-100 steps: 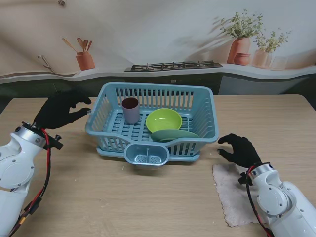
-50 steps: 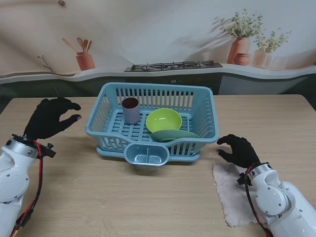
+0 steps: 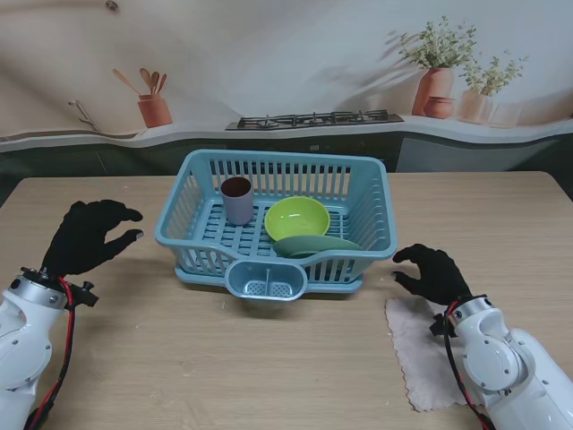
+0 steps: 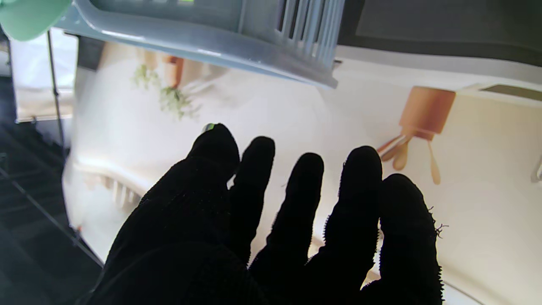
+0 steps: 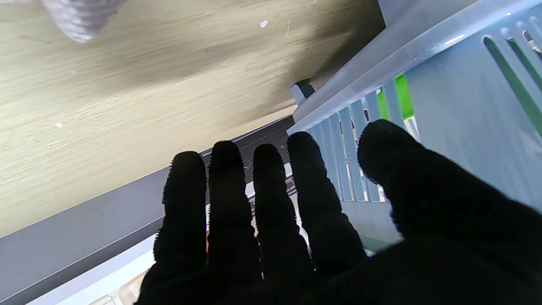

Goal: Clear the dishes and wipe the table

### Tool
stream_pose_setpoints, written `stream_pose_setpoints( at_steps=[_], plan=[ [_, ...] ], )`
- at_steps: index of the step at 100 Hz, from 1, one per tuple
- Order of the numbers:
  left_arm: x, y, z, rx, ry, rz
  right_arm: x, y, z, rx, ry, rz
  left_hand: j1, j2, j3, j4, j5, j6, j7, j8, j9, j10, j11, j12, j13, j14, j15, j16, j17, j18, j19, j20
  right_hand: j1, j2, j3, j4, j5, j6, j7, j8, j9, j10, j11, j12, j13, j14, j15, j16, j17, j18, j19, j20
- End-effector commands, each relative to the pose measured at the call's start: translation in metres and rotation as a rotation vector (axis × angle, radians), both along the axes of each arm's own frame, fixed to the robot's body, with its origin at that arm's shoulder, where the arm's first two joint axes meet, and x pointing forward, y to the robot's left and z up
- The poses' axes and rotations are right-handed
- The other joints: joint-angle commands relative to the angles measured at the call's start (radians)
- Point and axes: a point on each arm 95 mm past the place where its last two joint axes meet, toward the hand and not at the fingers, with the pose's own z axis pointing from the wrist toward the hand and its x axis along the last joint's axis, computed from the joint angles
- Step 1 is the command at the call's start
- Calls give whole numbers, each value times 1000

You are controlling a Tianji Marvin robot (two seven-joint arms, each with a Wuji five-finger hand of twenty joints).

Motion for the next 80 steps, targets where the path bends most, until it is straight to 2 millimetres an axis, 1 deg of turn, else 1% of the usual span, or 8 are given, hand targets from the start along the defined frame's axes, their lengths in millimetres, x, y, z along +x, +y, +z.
stream_pose_setpoints(
  at_steps=[1,29,51,67,80],
  plan=[
    [-5,1,-11,-6,24,11,-2,2,-2,-8,14,12,52,41,-21,14,-6,-8,-16,7,-17,-20,-12,-9,-27,21,-8,-12,-16,3,-18,-5,7,-16,5,15,6,-7,6,4,13,-13,-4,-9,-12,-21,-11,-4,-4,-1,8,9],
    [-17,4,-30,-25,39,43,-3,2,-2,-13,19,13,48,44,-25,14,-2,-3,-19,7,-16,-15,-14,-9,-28,23,-10,-12,-23,2,-22,-11,7,-16,5,15,6,-7,5,4,12,-13,-4,-10,-12,-21,-11,-3,-3,-2,8,9],
    [-27,7,-44,-31,52,55,-3,2,-2,-16,21,14,40,47,-31,15,2,-8,-19,9,-9,-23,-14,-10,-27,23,-11,-11,-27,11,-20,-11,6,-16,6,15,6,-8,5,4,12,-13,-4,-9,-13,-21,-11,-3,-5,-1,8,9],
    [-35,7,-51,-39,76,71,-4,2,-1,-20,22,19,14,54,-36,15,2,-1,-29,6,-11,-23,-18,-12,-34,24,-17,-13,-36,16,-27,-15,3,-17,6,15,6,-7,5,4,12,-14,-4,-9,-14,-21,-11,-4,-5,-1,8,9],
    [-40,7,-54,-52,107,84,-4,1,1,-23,22,25,-18,65,-33,17,10,8,-48,1,-9,-15,-26,-16,-37,35,-28,-17,-43,21,-37,-21,0,-18,7,15,6,-6,4,4,13,-14,-5,-10,-14,-21,-12,-4,-5,-3,8,9]
  ],
)
